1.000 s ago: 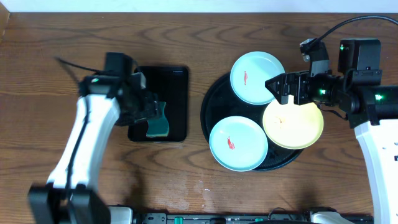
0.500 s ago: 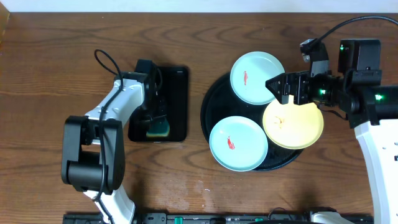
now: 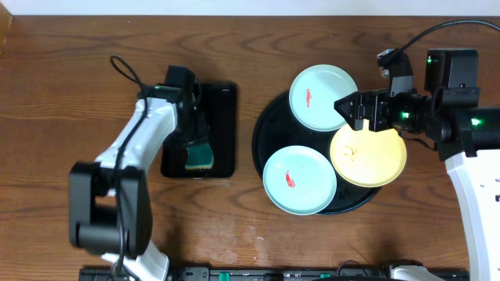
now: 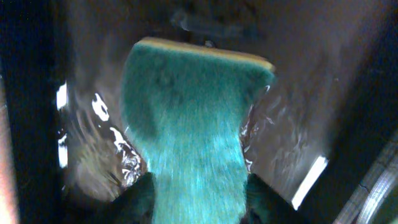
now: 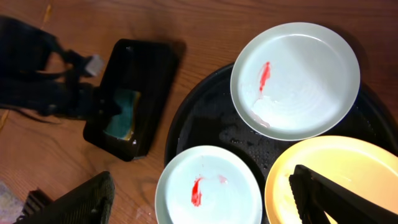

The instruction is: Clean dirty plates on tray and stack at the side

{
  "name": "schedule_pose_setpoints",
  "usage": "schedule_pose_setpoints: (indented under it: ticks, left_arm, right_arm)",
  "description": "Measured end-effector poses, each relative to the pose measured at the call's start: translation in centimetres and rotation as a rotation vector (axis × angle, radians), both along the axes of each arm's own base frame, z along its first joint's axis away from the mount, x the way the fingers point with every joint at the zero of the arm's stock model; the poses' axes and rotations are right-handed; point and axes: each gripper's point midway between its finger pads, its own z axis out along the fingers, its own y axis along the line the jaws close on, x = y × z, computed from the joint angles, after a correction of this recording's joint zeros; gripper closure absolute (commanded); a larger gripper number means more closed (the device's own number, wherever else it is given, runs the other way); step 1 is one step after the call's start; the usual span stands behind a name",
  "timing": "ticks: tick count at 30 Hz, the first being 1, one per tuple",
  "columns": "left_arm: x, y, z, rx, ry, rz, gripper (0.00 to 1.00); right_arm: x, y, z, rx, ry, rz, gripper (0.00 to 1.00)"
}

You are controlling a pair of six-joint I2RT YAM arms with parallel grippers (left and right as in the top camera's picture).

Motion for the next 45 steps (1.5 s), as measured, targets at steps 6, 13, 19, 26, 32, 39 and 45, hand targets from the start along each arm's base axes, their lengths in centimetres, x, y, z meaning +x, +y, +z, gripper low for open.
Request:
schedule_pose_setpoints:
  ticks: [6, 13, 19, 26, 32, 39, 45]
  left_arm:
    - [-0.7, 0.1, 1.5, -0.003, -0.014, 0.003, 0.48]
    - [-3.3, 0.4, -3.6, 0.001, 0.031, 0.024, 0.73]
    - [-3.1, -0.1, -4.7, -0.028, -0.002, 0.020, 0.92]
    - [-2.7, -0.1, -3.3, -0.017, 0.009, -0.016, 0.41]
    - [0.2, -0.2, -1.2, -0.008, -0.083, -0.057, 0.39]
    - [2.9, -0.2, -0.5, 0.002, -0.198, -0.074, 0.41]
    - [3.1, 0.2, -2.0, 0.028, -0.176, -0.062, 0.62]
  right_arm:
    - [-0.1, 0.0, 0.0, 0.000, 0.003, 0.000, 0.11]
    - [-0.1, 0.0, -0.1, 0.002, 0.006, 0.002, 0.10]
    - [-0.1, 0.0, -0.1, 0.002, 0.006, 0.002, 0.10]
    - [-0.1, 0.0, -0.1, 0.002, 0.006, 0.002, 0.11]
    - [-0.2, 0.0, -0.1, 0.002, 0.009, 0.002, 0.11]
    - [-0.5, 0.0, -0.3, 0.001, 0.026, 0.002, 0.11]
    - [-1.0, 0.0, -0.7, -0.001, 0.056, 0.001, 0.12]
